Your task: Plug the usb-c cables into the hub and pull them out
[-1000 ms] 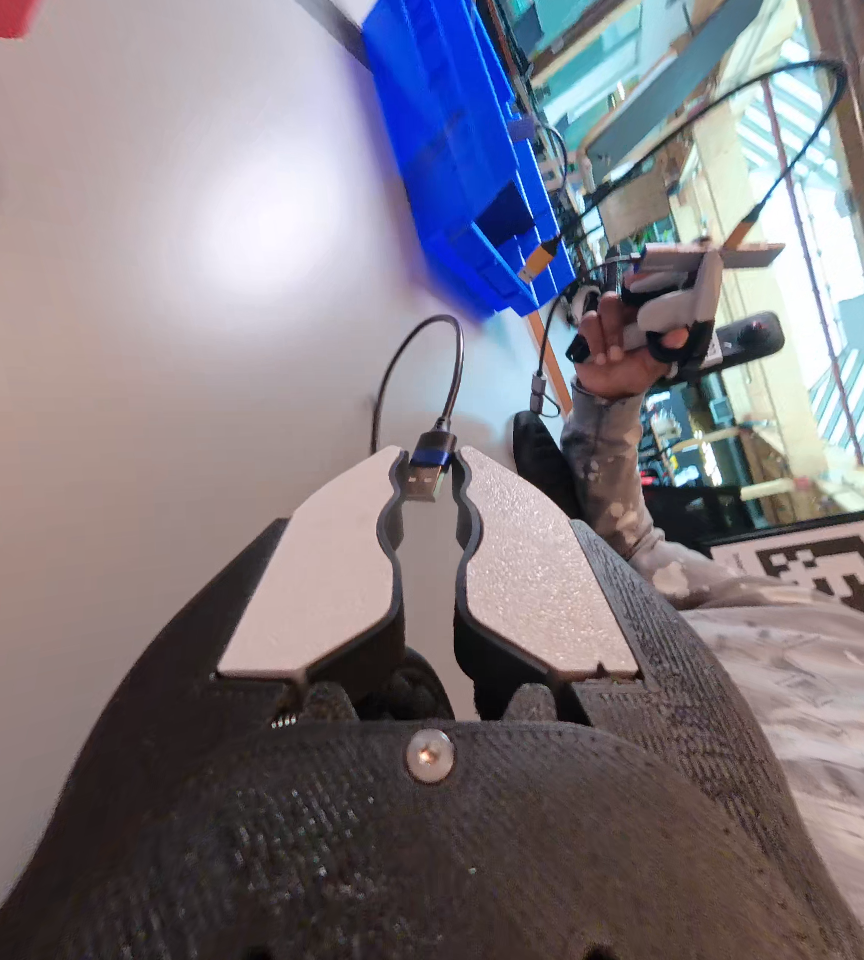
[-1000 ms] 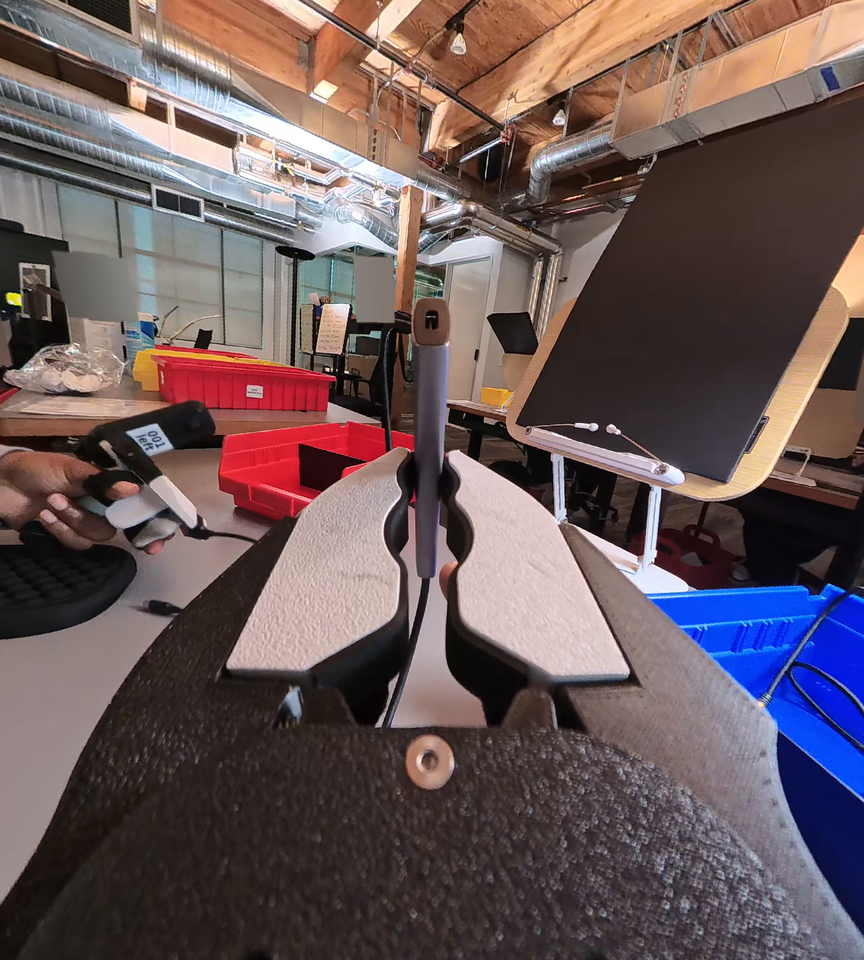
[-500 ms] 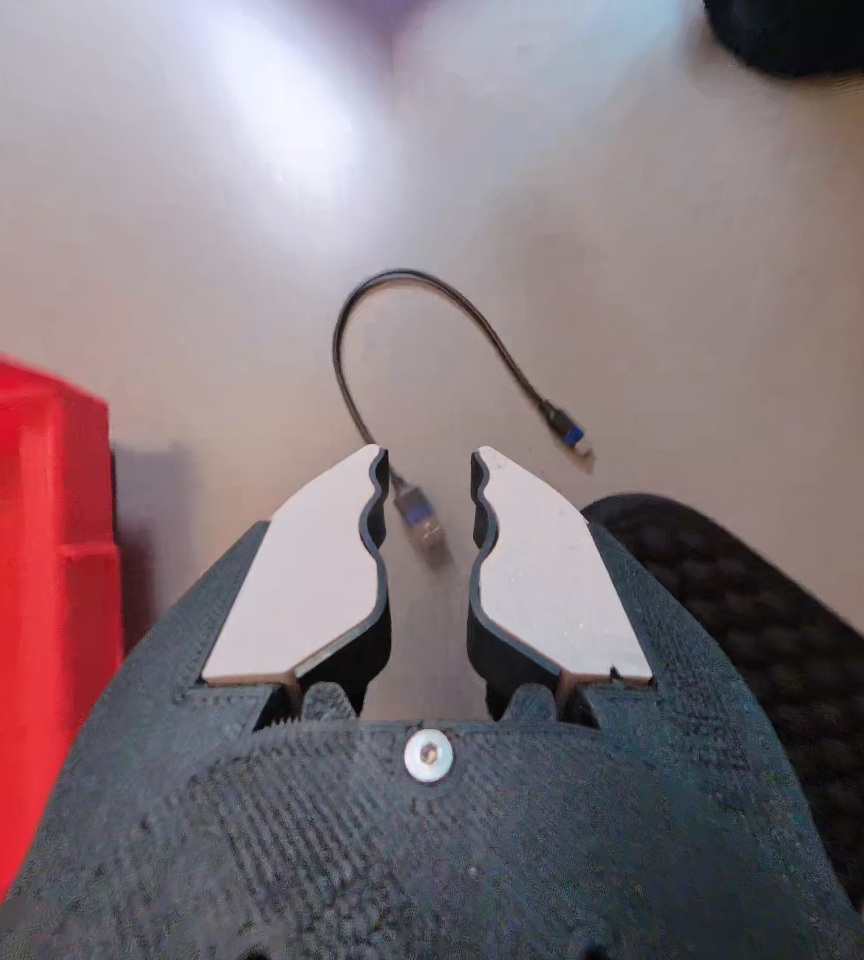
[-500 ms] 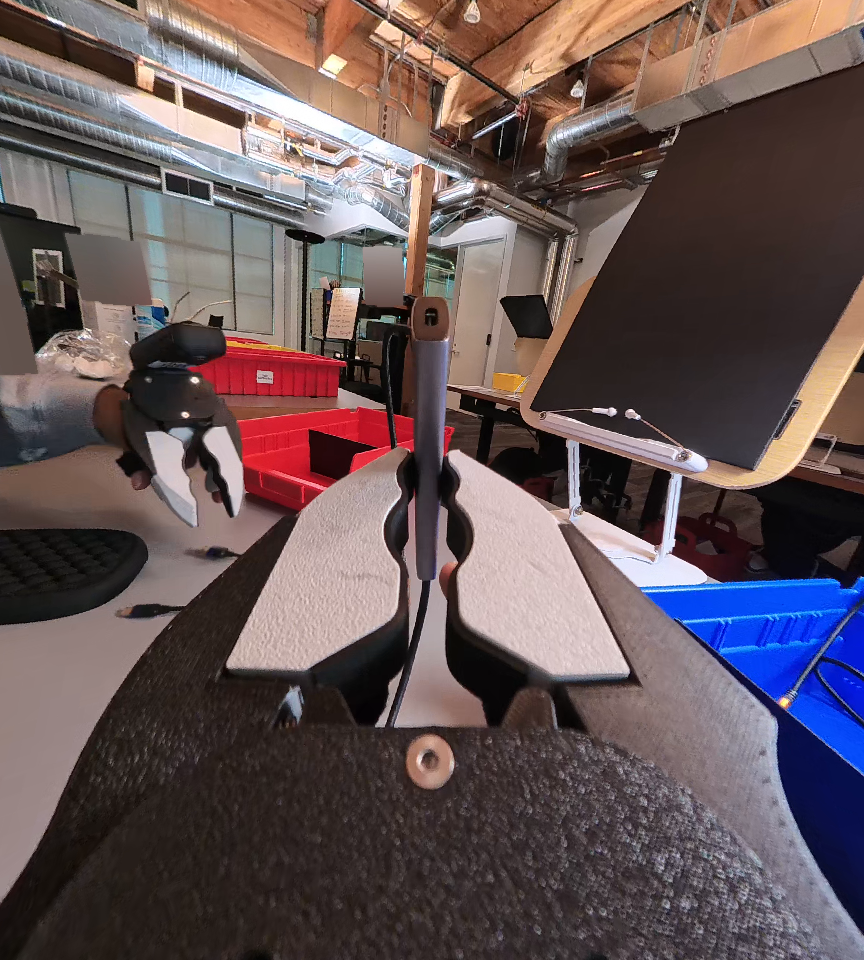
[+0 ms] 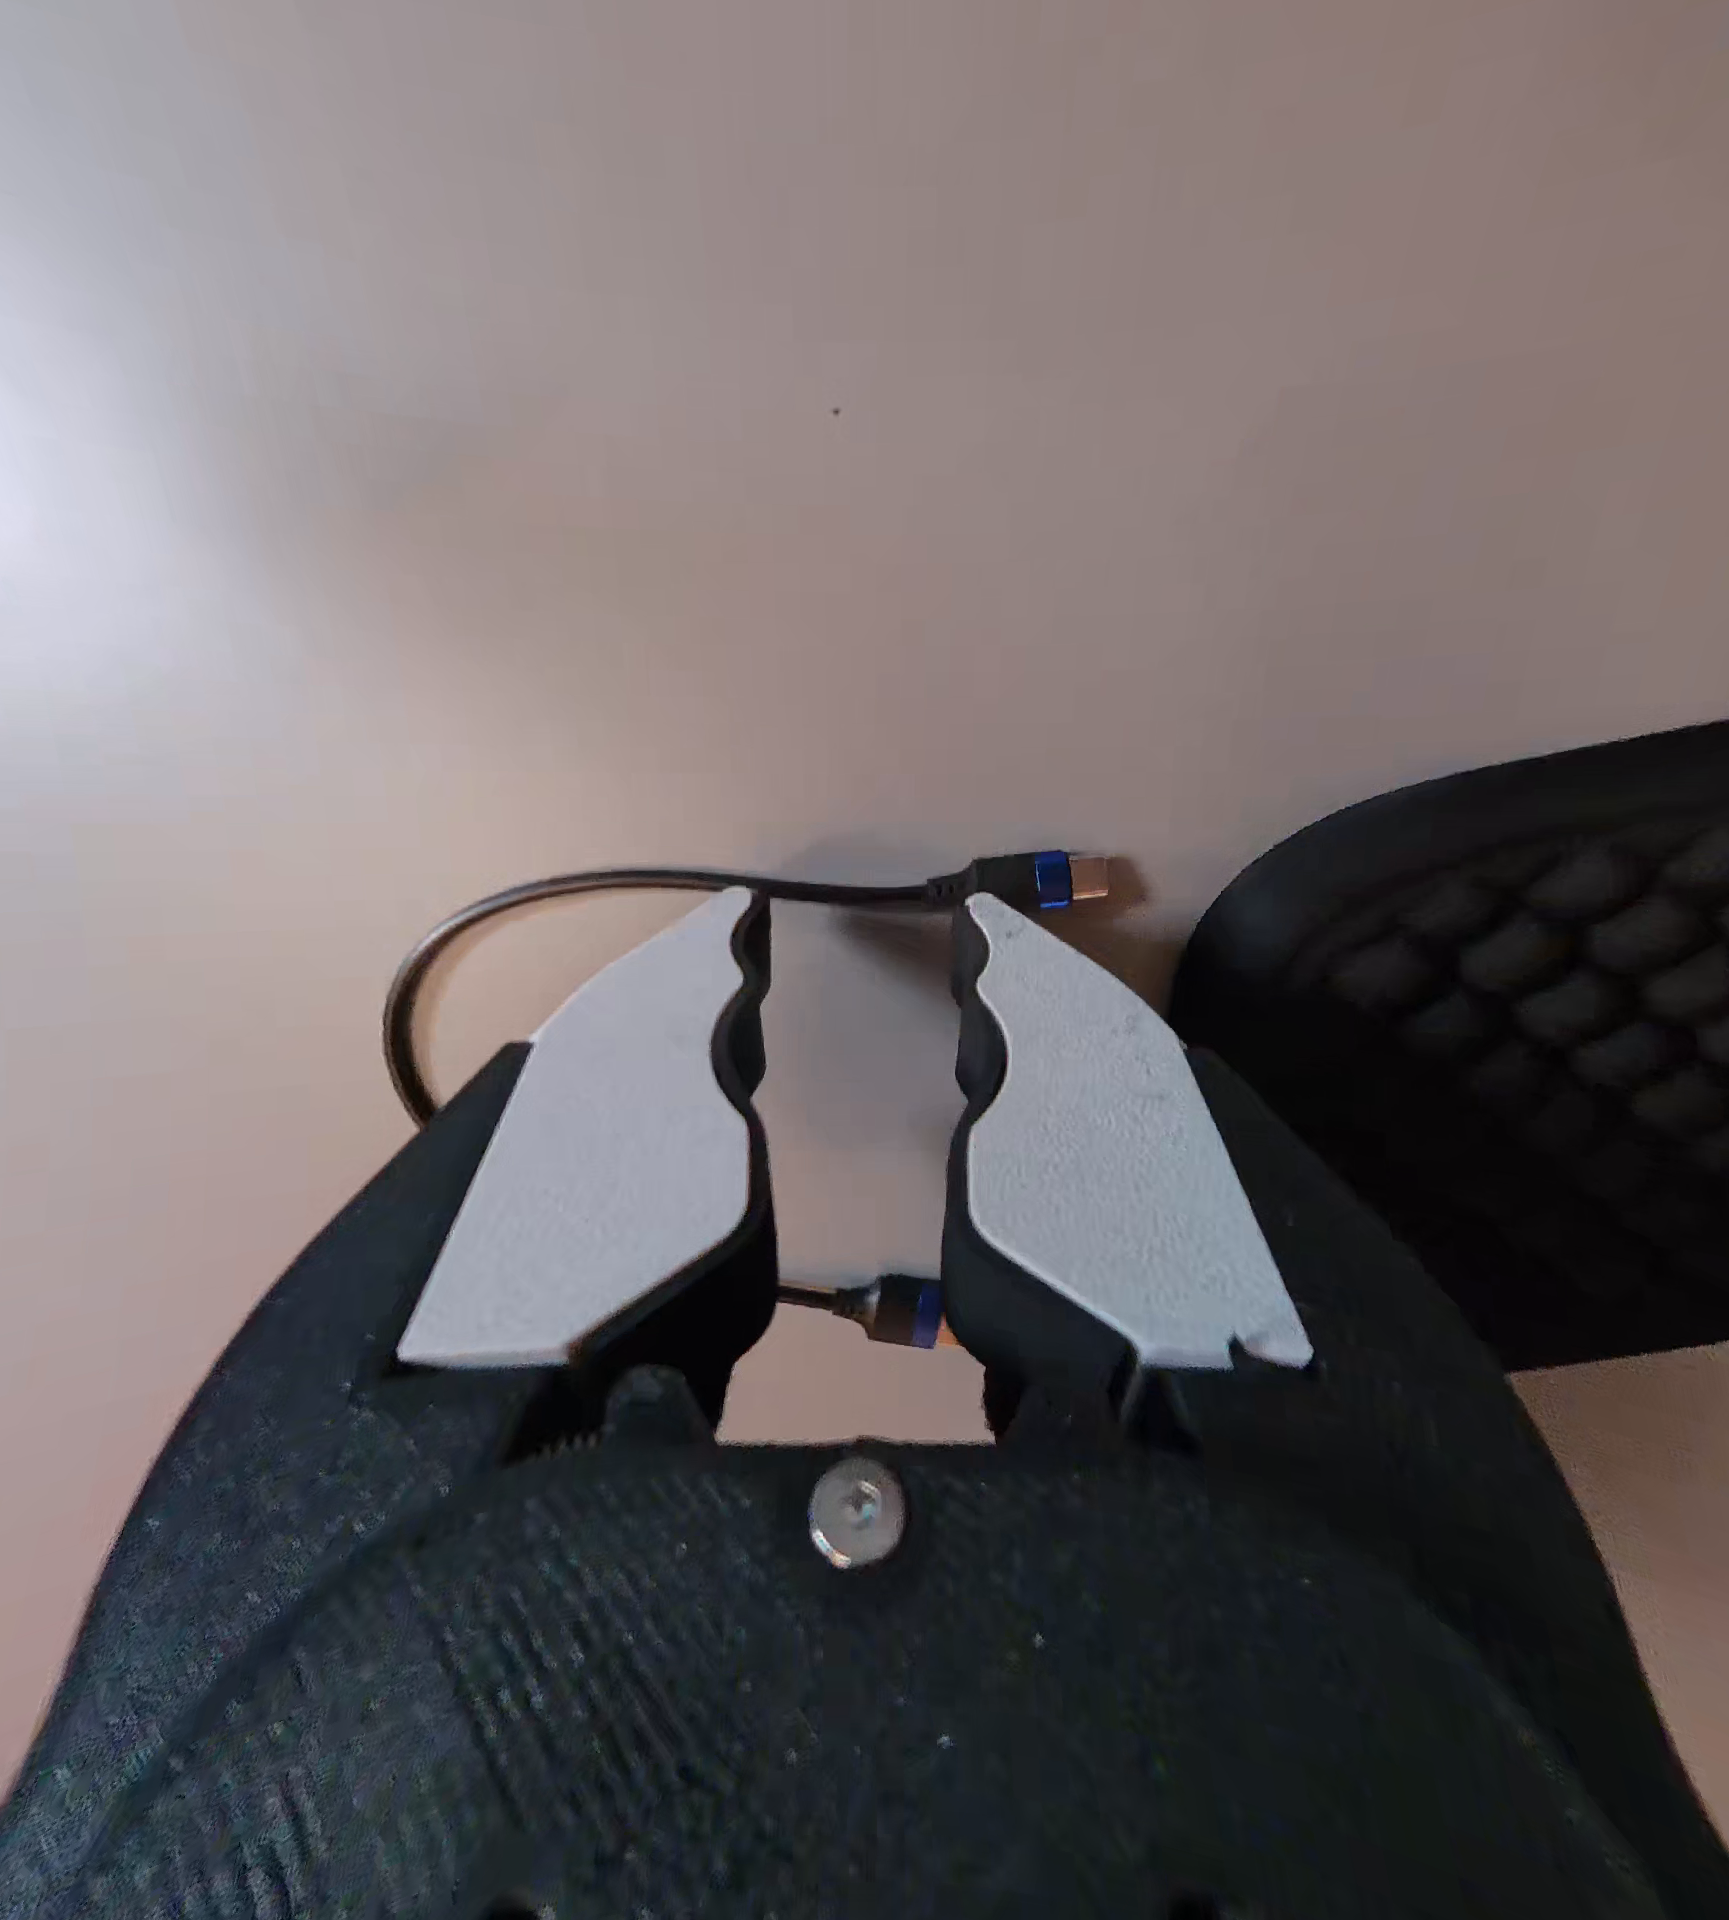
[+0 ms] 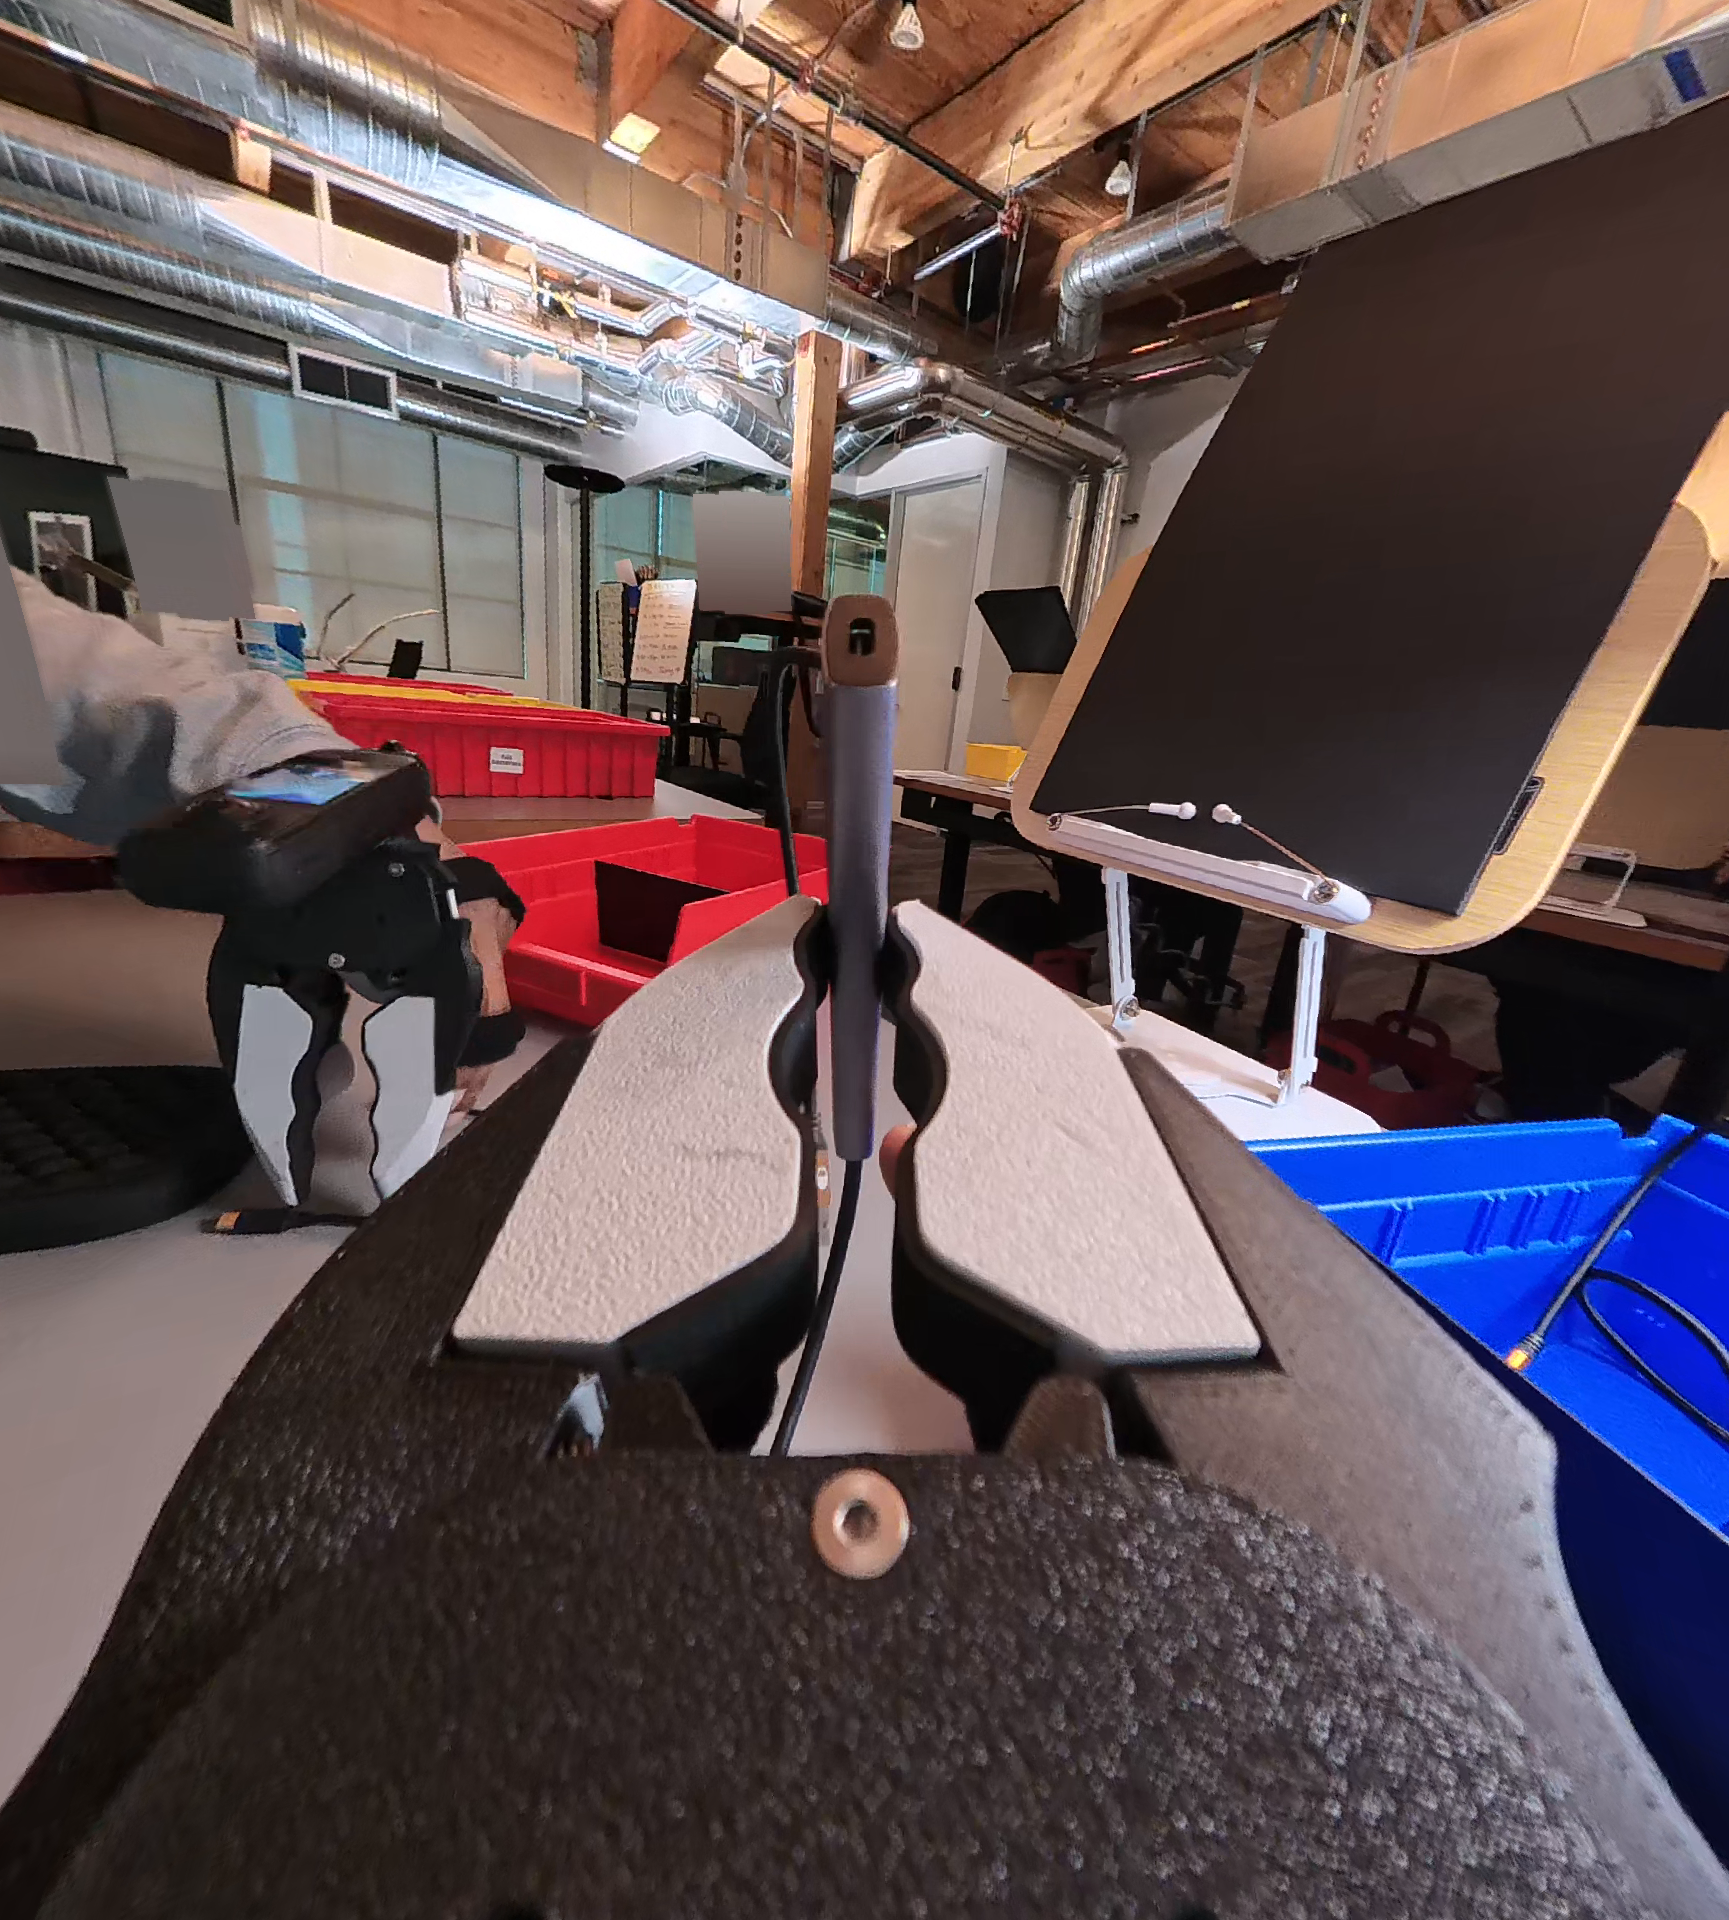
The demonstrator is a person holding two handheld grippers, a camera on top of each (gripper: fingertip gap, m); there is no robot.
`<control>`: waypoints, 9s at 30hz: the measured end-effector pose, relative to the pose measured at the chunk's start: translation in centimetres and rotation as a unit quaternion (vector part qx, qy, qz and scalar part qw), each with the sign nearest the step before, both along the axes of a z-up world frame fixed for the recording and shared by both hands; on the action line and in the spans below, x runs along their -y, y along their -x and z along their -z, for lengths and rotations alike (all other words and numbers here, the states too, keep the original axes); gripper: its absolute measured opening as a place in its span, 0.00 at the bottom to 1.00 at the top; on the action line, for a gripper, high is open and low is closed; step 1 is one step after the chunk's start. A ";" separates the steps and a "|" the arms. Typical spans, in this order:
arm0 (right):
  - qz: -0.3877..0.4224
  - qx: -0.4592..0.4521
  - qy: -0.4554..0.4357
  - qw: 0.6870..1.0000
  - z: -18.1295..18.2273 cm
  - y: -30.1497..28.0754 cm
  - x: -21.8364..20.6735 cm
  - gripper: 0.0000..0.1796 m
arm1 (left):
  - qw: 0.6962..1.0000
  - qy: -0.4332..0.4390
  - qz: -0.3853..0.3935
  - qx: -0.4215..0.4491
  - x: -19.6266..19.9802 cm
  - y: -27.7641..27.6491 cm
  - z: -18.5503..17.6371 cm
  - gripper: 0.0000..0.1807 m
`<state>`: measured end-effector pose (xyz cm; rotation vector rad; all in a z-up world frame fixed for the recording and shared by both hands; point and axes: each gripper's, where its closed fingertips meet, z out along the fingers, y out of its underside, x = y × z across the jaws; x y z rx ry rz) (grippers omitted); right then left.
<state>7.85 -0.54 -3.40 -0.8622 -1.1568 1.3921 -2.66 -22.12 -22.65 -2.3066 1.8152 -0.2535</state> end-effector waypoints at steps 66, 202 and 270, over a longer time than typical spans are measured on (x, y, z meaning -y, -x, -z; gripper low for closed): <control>-0.062 0.086 -0.300 0.948 6.9 2.8 8.2 0.05 | 0.911 0.072 -0.290 0.283 -4.6 -6.1 -12.9 0.03; -0.144 0.309 -0.325 0.882 -4.7 2.0 11.0 0.05 | 0.764 -0.328 -0.343 0.437 -11.0 0.7 -14.1 0.18; 0.091 0.552 -0.242 0.793 8.9 0.5 -11.3 0.19 | 0.760 -0.360 -0.507 0.190 -3.9 10.8 -7.3 0.22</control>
